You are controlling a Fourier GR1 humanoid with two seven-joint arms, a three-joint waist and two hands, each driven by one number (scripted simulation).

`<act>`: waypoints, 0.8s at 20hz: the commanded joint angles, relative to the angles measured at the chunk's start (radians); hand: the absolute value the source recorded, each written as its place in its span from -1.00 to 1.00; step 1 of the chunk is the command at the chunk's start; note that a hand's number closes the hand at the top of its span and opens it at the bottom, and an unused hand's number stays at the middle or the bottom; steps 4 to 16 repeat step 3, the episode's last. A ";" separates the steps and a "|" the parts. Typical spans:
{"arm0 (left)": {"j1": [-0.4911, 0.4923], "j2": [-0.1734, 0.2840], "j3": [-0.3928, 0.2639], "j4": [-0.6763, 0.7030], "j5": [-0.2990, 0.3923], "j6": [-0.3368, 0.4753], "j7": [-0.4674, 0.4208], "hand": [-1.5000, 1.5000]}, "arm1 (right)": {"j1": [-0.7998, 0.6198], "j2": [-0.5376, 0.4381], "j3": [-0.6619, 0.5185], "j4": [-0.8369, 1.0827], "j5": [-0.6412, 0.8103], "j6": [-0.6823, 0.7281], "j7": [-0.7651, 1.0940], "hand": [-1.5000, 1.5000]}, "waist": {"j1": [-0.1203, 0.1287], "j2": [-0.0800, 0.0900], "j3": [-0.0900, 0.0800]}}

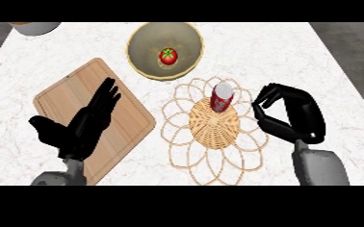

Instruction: Pick the tomato from the placemat and place it in the bowl

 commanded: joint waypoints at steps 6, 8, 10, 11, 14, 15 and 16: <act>0.033 -0.004 -0.011 -0.004 -0.021 0.005 -0.026 0.00 | 0.473 -0.083 0.096 -0.211 0.019 0.176 -0.149 1.00 | -0.007 0.008 -0.001; 0.033 -0.004 -0.011 -0.004 -0.021 0.005 -0.026 0.00 | 0.473 -0.083 0.096 -0.211 0.019 0.176 -0.149 1.00 | -0.007 0.008 -0.001; 0.033 -0.004 -0.011 -0.004 -0.021 0.005 -0.026 0.00 | 0.473 -0.083 0.096 -0.211 0.019 0.176 -0.149 1.00 | -0.007 0.008 -0.001; 0.033 -0.004 -0.011 -0.004 -0.021 0.005 -0.026 0.00 | 0.473 -0.083 0.096 -0.211 0.019 0.176 -0.149 1.00 | -0.007 0.008 -0.001; 0.033 -0.004 -0.011 -0.004 -0.021 0.005 -0.026 0.00 | 0.473 -0.083 0.096 -0.211 0.019 0.176 -0.149 1.00 | -0.007 0.008 -0.001; 0.033 -0.004 -0.011 -0.004 -0.021 0.005 -0.026 0.00 | 0.473 -0.083 0.096 -0.211 0.019 0.176 -0.149 1.00 | -0.007 0.008 -0.001; 0.033 -0.004 -0.011 -0.004 -0.021 0.005 -0.026 0.00 | 0.473 -0.083 0.096 -0.211 0.019 0.176 -0.149 1.00 | -0.007 0.008 -0.001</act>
